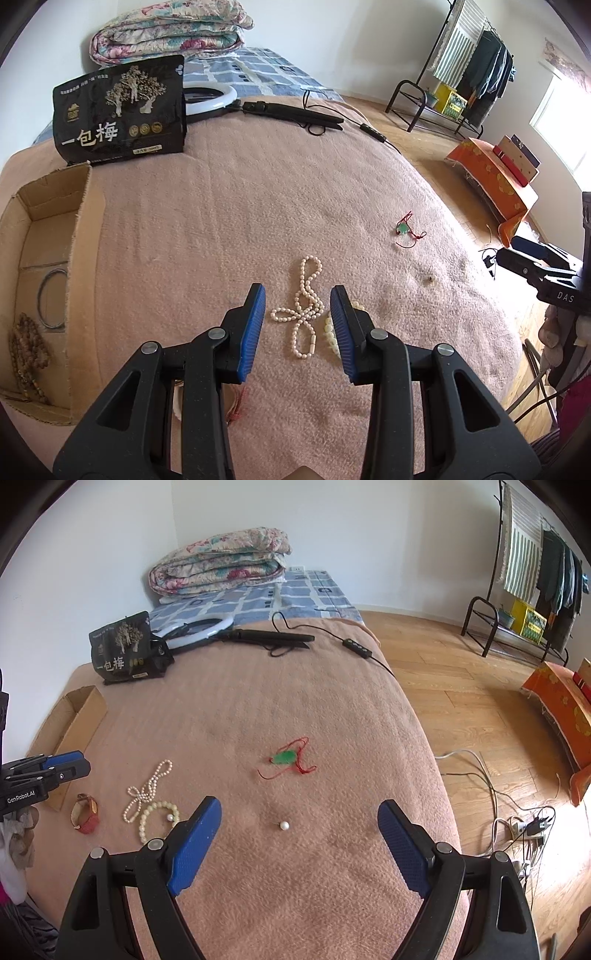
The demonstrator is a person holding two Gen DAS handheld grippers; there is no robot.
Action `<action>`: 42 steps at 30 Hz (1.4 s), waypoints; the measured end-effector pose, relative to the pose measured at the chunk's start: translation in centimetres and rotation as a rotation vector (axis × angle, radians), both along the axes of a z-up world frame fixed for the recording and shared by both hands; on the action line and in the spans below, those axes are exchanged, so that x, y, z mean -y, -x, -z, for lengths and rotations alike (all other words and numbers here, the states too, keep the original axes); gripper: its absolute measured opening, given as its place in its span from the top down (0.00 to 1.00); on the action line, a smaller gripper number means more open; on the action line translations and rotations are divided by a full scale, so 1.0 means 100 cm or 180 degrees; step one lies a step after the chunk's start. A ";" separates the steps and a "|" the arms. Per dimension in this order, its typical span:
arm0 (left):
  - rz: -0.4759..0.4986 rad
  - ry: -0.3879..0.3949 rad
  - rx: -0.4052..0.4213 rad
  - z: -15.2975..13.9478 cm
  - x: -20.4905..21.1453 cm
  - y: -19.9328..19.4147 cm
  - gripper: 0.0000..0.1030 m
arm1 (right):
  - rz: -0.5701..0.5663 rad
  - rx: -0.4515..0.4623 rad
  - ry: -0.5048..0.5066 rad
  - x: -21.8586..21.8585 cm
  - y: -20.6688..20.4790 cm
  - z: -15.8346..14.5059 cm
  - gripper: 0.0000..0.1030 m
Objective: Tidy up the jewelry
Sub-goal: 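Withdraw both grippers from the box toward the jade bracelet and loose pearl, then grasp the pale green jade bead bracelet with left gripper while right gripper grasps the loose pearl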
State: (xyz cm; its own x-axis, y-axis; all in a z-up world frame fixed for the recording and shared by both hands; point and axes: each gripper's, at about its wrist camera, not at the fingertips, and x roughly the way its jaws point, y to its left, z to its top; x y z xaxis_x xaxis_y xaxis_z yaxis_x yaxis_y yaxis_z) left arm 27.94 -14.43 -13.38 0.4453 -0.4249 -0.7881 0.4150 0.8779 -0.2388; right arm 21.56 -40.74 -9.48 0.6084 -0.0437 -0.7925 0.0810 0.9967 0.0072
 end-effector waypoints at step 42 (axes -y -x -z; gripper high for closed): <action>0.0894 -0.0460 -0.0255 0.063 0.087 0.049 0.71 | -0.0105 -0.0560 -0.0002 0.005 -0.019 0.070 0.18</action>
